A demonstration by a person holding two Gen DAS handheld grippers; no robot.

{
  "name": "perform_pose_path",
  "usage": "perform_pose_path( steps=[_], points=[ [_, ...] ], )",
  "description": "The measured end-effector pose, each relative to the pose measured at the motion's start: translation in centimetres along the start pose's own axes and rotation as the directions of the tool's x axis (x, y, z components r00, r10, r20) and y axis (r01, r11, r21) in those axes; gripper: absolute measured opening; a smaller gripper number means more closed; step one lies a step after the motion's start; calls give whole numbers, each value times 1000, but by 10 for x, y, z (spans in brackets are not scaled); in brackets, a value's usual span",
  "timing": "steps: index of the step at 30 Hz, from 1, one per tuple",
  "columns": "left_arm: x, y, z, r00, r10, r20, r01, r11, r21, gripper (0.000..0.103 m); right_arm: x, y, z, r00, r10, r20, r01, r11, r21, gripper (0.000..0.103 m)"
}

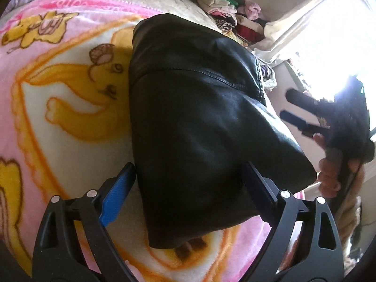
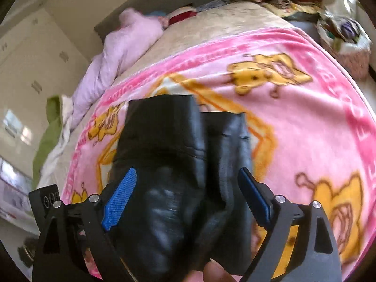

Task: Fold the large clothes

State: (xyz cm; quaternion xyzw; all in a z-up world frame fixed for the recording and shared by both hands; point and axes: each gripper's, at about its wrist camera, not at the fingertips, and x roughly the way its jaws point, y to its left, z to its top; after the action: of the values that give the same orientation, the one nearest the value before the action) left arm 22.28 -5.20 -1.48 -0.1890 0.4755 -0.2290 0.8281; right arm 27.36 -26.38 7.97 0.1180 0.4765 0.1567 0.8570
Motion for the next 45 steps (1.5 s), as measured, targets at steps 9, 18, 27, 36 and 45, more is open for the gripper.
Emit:
perform_pose_path(
  steps=[9, 18, 27, 36, 45],
  points=[
    [-4, -4, -1, 1000, 19, 17, -19, 1000, 20, 85, 8, -2, -12, 996, 52, 66, -54, 998, 33, 8],
    [16, -26, -2, 999, 48, -18, -46, 994, 101, 90, 7, -61, -36, 995, -8, 103, 3, 999, 50, 10],
    [23, -30, -8, 996, 82, -21, -79, 988, 130, 94, -4, -70, -61, 985, -103, 139, 81, 985, 154, 56],
    [20, -34, -10, 993, 114, 4, -113, 979, 168, 94, -14, -69, -87, 998, 62, 21, -65, 973, 223, 96],
    [26, -32, -14, 994, 106, -15, -103, 982, 158, 94, -7, -67, -131, 996, 0, 84, -12, 990, 138, 58]
  ],
)
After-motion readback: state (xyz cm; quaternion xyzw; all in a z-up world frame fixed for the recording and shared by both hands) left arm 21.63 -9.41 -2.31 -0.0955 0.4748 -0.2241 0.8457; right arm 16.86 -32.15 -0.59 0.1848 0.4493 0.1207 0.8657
